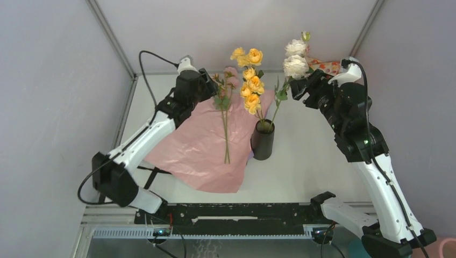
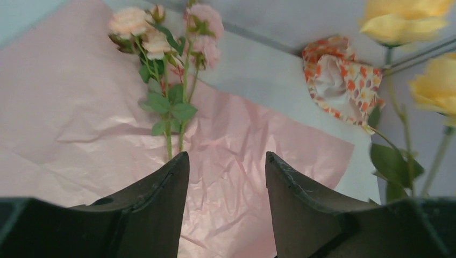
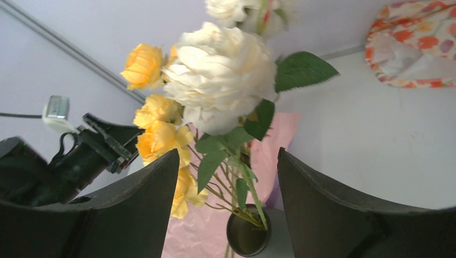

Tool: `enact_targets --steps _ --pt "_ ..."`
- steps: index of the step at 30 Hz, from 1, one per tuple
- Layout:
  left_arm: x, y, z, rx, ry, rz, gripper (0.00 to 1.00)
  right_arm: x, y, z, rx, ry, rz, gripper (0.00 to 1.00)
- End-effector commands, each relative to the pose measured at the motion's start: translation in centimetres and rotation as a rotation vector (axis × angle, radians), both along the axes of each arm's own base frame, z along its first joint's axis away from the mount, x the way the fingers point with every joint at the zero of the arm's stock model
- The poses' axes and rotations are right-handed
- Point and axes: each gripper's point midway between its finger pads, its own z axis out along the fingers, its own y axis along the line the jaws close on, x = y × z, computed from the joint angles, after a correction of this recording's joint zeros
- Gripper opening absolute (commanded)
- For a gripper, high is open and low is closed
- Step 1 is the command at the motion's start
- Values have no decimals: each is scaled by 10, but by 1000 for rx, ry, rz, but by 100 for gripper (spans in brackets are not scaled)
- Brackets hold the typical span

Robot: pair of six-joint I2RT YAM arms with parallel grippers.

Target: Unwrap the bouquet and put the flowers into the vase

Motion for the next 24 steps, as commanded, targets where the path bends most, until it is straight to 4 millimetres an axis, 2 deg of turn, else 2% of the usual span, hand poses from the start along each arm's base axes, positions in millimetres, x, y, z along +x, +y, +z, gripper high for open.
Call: enact_targets --steps 1,6,7,8,11,16,24 --pt "21 -35 -2 -94 81 -167 58 -9 -17 15 -4 -32 -69 76" --pt "58 -53 -37 -78 191 -233 55 -13 -19 10 -17 -19 -64 76" --pt "66 -55 -52 -70 227 -229 55 -14 -19 8 -16 -19 -64 77" --pt "72 -53 -54 -66 239 -223 55 -14 -19 6 -15 -16 -65 76" --pt "90 -48 -90 -27 335 -185 53 -14 -18 -2 -17 -6 -63 76" --pt "108 -31 -133 -3 449 -116 52 -11 -14 -14 -20 24 -47 76" --pt "127 -15 -174 -1 550 -52 52 -5 -5 -33 -15 71 -19 76"
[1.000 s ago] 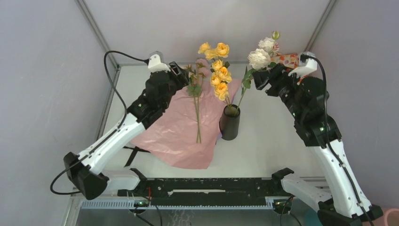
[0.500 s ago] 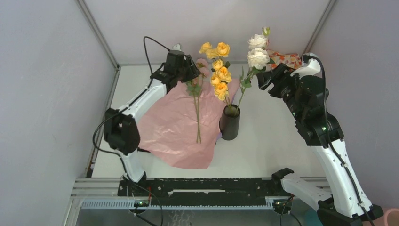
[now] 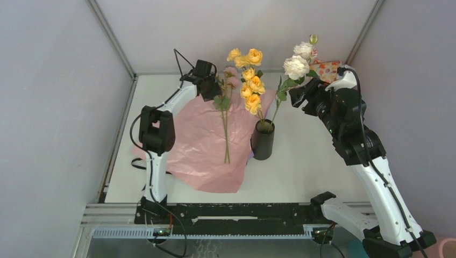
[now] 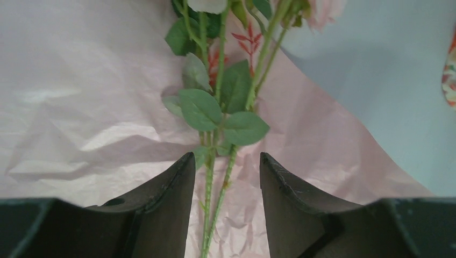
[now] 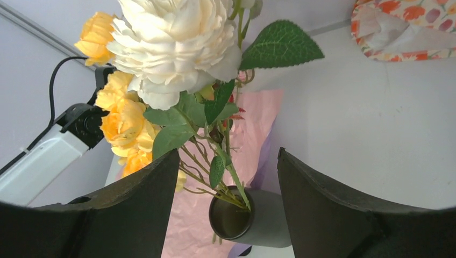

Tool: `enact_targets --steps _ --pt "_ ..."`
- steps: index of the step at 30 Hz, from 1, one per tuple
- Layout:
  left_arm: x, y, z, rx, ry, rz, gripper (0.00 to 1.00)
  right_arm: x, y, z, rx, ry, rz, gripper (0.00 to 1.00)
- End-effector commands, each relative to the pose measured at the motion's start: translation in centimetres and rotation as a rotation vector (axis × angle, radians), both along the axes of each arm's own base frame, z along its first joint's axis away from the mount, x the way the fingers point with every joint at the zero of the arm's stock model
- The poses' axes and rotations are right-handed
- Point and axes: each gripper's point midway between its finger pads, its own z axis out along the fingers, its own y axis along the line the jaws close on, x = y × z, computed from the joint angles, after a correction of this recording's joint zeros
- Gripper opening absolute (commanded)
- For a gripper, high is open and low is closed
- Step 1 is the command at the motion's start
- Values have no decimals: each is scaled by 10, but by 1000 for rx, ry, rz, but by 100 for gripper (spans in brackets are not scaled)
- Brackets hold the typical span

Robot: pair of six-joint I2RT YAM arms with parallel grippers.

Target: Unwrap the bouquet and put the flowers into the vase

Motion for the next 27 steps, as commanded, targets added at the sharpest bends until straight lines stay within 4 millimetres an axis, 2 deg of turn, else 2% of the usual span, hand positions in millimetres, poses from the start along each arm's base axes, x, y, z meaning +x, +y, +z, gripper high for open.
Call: enact_targets --steps 1,11,20,27 --pt "13 0 9 -27 1 20 52 3 6 0 22 -5 22 76" --pt "31 -2 -29 -15 60 40 52 7 10 -14 22 28 27 76" --pt "36 0 -57 -11 99 59 52 12 13 -26 18 54 29 76" --pt "37 0 -72 -10 117 61 43 14 14 -31 21 64 29 76"
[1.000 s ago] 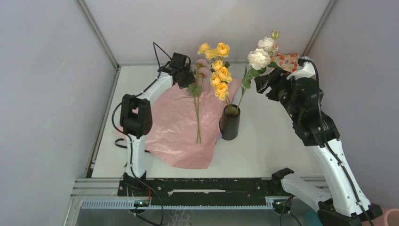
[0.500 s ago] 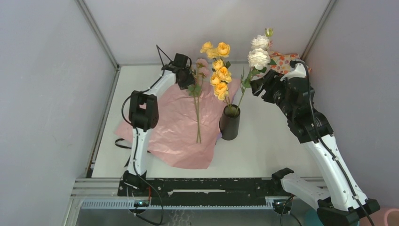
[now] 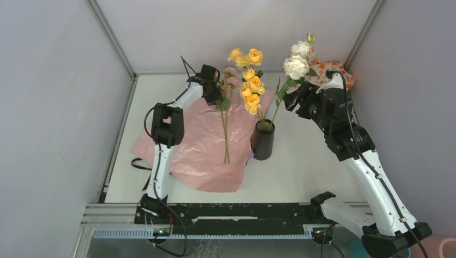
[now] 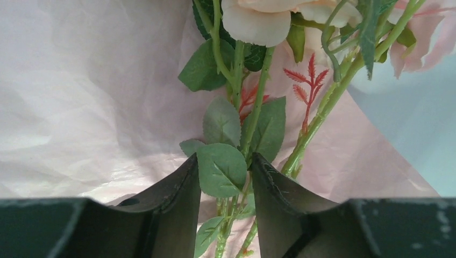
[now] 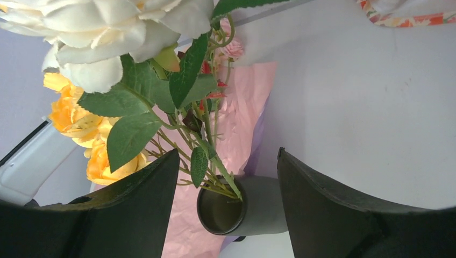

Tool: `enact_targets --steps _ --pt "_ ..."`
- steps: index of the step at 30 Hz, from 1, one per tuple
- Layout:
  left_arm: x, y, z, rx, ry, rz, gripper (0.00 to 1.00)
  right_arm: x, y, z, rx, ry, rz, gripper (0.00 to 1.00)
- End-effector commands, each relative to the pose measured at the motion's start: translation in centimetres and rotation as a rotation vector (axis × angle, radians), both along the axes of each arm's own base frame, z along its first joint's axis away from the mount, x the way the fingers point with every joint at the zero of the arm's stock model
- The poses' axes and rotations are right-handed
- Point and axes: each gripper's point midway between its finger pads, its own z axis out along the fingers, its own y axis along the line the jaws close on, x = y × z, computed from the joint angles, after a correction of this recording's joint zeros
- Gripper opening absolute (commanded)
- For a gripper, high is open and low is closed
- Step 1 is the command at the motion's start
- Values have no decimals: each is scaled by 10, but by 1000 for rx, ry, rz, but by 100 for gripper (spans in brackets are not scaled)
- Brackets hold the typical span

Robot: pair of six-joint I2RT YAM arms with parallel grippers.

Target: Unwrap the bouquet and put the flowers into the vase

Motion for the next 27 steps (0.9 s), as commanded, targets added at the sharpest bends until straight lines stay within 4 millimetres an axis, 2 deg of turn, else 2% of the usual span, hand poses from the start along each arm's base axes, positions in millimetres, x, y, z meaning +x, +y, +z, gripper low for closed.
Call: enact_targets --steps 1,7,10,14,16,21,27 --pt "9 -4 6 -32 -18 5 42 3 2 12 32 -43 1 76" --pt "8 -2 1 -25 -10 5 29 1 2 8 38 -35 1 76" --pt "5 0 1 -17 -6 4 17 0 2 7 42 -32 2 76" --pt "1 9 8 13 -22 21 1 0 3 7 50 -30 2 76" --pt "-2 16 15 28 -31 31 0 -1 3 8 56 -32 4 76" --pt "-13 38 47 76 -100 74 0 -3 4 10 66 -34 5 76" --pt "-22 58 111 111 -231 108 0 -6 3 9 75 -37 4 76"
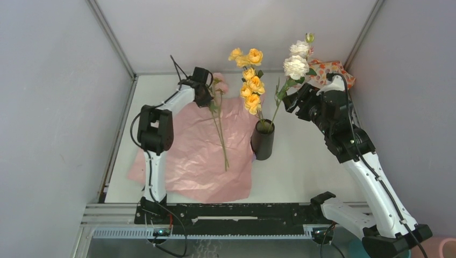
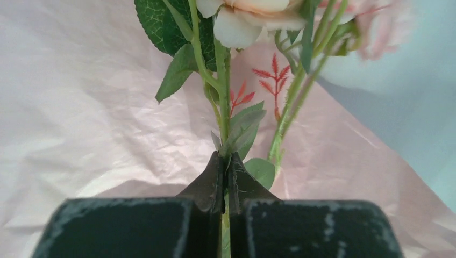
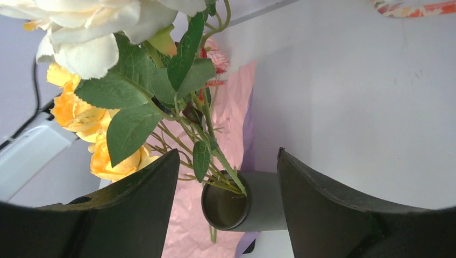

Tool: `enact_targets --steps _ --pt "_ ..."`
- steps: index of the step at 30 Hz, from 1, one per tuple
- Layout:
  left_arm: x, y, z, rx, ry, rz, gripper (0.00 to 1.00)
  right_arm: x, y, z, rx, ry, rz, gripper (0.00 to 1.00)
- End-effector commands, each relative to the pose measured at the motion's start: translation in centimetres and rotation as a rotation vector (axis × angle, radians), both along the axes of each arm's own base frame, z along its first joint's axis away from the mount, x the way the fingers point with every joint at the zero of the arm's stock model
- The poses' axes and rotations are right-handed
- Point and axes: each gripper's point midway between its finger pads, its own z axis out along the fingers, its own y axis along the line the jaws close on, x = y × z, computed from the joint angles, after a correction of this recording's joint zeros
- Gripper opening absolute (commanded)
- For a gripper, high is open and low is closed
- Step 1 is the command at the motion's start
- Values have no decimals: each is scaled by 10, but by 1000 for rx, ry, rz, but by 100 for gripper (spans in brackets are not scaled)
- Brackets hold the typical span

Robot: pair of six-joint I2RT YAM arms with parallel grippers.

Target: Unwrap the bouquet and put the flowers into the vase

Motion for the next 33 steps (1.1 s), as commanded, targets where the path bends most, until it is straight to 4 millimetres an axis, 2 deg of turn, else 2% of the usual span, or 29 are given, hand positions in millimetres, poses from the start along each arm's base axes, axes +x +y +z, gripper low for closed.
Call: enact_targets --steps 1,6,12,18,25,28,33 --pt "14 19 103 26 -242 32 0 -3 0 14 44 -54 0 76" --pt "8 28 135 35 -296 37 0 -6 0 14 50 -53 -1 76" --pt "-10 47 168 67 -373 73 0 -8 -3 16 51 -59 -9 76" --pt "-33 59 219 63 -492 80 0 -12 -4 11 63 -60 -14 76" --pt "-69 82 263 75 -593 132 0 -17 -7 13 67 -65 -22 76" --pt "-88 87 292 45 -668 140 0 -19 -9 14 71 -66 -28 76" --pt "-130 79 370 -24 -886 64 0 -20 -10 14 77 -70 -35 76"
